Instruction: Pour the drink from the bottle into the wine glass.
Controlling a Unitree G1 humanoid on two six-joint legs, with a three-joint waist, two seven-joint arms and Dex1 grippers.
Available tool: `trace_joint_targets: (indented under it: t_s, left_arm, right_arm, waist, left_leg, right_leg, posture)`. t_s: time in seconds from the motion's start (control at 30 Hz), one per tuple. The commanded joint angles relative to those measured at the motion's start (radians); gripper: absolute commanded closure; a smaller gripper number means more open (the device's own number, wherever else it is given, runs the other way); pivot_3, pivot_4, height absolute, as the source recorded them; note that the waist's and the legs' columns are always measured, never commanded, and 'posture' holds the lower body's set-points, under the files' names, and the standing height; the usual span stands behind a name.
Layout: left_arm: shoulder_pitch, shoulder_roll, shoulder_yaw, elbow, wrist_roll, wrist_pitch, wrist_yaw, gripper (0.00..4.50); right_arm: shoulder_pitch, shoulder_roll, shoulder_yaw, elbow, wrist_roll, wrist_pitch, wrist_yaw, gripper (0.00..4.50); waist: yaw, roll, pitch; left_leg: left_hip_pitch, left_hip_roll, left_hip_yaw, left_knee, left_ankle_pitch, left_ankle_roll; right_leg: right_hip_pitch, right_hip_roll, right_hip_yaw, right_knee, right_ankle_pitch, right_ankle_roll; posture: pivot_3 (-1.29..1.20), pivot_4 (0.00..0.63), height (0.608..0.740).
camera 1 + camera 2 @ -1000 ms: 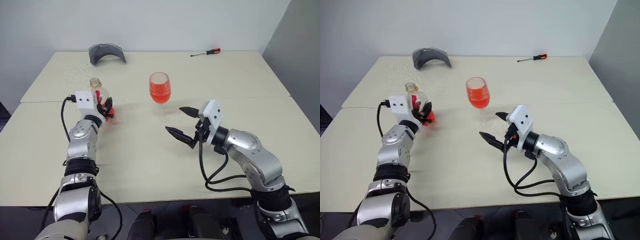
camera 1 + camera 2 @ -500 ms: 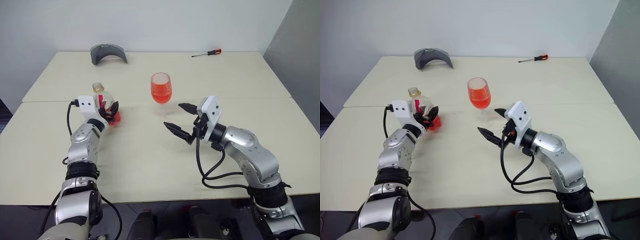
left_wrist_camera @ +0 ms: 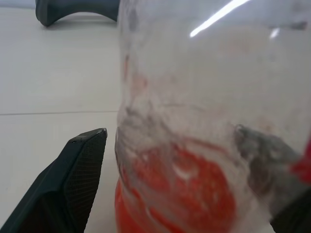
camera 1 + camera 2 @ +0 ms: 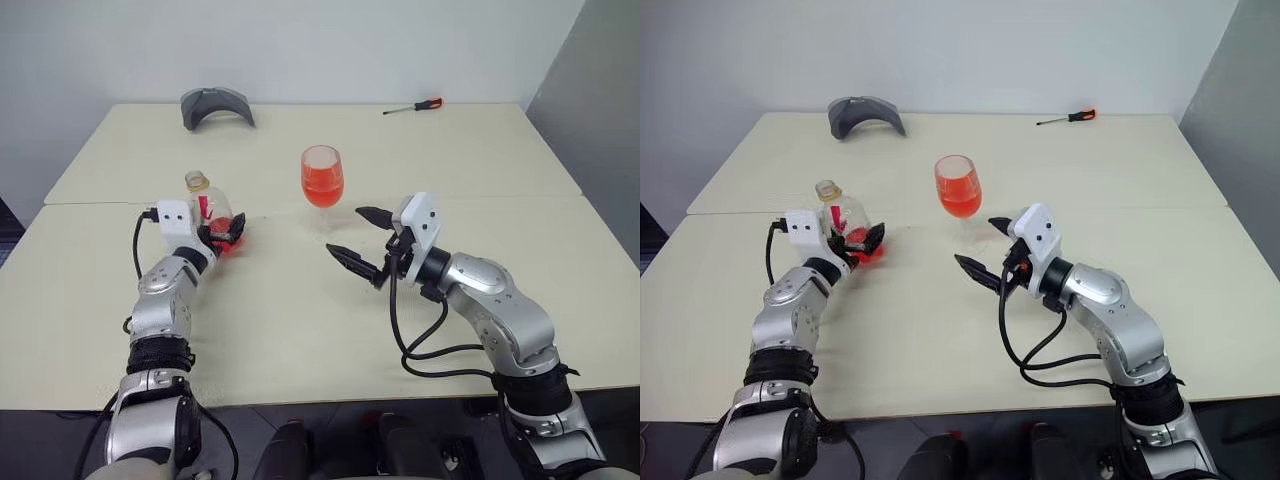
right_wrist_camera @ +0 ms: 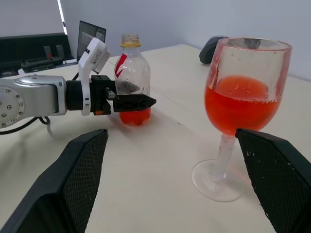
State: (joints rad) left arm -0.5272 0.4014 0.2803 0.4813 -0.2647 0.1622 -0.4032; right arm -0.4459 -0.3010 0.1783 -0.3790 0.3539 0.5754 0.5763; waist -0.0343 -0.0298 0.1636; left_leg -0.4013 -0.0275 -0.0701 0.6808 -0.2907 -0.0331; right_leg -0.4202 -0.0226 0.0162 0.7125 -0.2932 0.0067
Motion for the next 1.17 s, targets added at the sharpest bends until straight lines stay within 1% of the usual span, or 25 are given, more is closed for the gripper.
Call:
trace_joint_targets:
  t_s: [0.03, 0.27, 0.4, 0.6, 0.67, 0.73, 0.87, 0.97, 1.17]
  left_arm:
    - [0.029, 0.012, 0.005, -0.118, -0.017, 0.039, 0.01, 0.02]
    - [0.104, -0.015, 0.029, -0.27, -0.055, 0.132, 0.047, 0.02]
    - [0.18, -0.016, 0.048, -0.385, -0.085, 0.195, 0.076, 0.02]
    - [0.385, -0.018, 0.073, -0.657, -0.109, 0.32, 0.133, 0.02]
    - [0.464, -0.024, 0.058, -0.767, -0.115, 0.371, 0.146, 0.02]
    - [0.508, -0.045, 0.036, -0.858, -0.139, 0.426, 0.159, 0.02]
    - [0.541, -0.075, -0.029, -0.969, -0.132, 0.489, 0.192, 0.02]
    - [0.546, -0.093, -0.082, -1.033, -0.113, 0.525, 0.226, 0.02]
    - [0.566, -0.088, -0.131, -1.077, -0.072, 0.54, 0.258, 0.02]
  right_arm:
    - [0.015, -0.007, -0.014, -0.064, 0.048, 0.0, 0.033, 0.0]
    - [0.037, -0.024, -0.021, -0.084, 0.079, 0.001, 0.049, 0.0]
    - [0.058, -0.039, -0.023, -0.091, 0.079, -0.007, 0.042, 0.0]
    - [0.152, -0.045, -0.031, -0.155, 0.079, 0.011, -0.002, 0.0]
    - [0.21, -0.044, -0.049, -0.199, 0.077, 0.035, -0.049, 0.0]
    - [0.263, -0.036, -0.071, -0.219, 0.011, 0.053, -0.153, 0.0]
    - [0.345, 0.022, -0.127, -0.218, -0.1, 0.073, -0.353, 0.0]
    - [0.433, 0.074, -0.137, -0.256, -0.178, 0.109, -0.482, 0.0]
    - [0.548, 0.138, -0.079, -0.347, -0.236, 0.144, -0.561, 0.0]
  waist:
    - [0.001, 0.0, 0.0]
    - [0.002, 0.0, 0.0]
    - [0.001, 0.0, 0.0]
    - [0.002, 0.0, 0.0]
    - [0.005, 0.0, 0.0]
    - [0.01, 0.0, 0.0]
    - [0.023, 0.0, -0.001]
    - [0.026, 0.0, -0.002]
    - [0.022, 0.004, -0.004]
  left_leg:
    - [0.0, 0.0, 0.0, 0.0, 0.0, 0.0]
    - [0.0, 0.0, 0.0, 0.0, 0.0, 0.0]
    - [0.0, 0.0, 0.0, 0.0, 0.0, 0.0]
    - [0.001, 0.001, 0.0, -0.001, -0.001, 0.001]
    - [0.001, 0.001, 0.0, -0.001, -0.002, 0.003]
    - [0.001, 0.001, 0.0, -0.001, -0.002, 0.004]
    - [0.006, 0.001, -0.002, -0.001, -0.002, 0.004]
    - [0.009, 0.001, -0.002, -0.002, -0.002, 0.004]
    - [0.01, 0.002, -0.001, -0.004, -0.003, 0.004]
  right_leg:
    - [0.0, 0.0, 0.0, 0.0, 0.0, 0.0]
    - [0.0, 0.0, 0.0, 0.0, 0.0, 0.0]
    - [0.001, 0.0, 0.0, -0.001, 0.0, 0.0]
    - [0.001, 0.0, 0.001, -0.001, 0.0, 0.0]
    - [0.001, 0.0, 0.001, -0.001, 0.0, 0.0]
    - [0.002, 0.0, 0.001, -0.001, 0.0, 0.0]
    - [0.011, 0.0, -0.001, -0.007, 0.0, 0.0]
    - [0.014, 0.001, -0.001, -0.009, 0.0, 0.0]
    - [0.014, 0.002, 0.0, -0.009, 0.0, 0.0]
  posture:
    - [0.0, 0.15, 0.74]
    - [0.0, 0.15, 0.74]
    - [0.0, 0.15, 0.74]
    - [0.0, 0.15, 0.74]
    - [0.0, 0.15, 0.74]
    - [0.0, 0.15, 0.74]
    - [0.0, 0.15, 0.74]
    - [0.0, 0.15, 0.74]
    - [0.0, 0.15, 0.74]
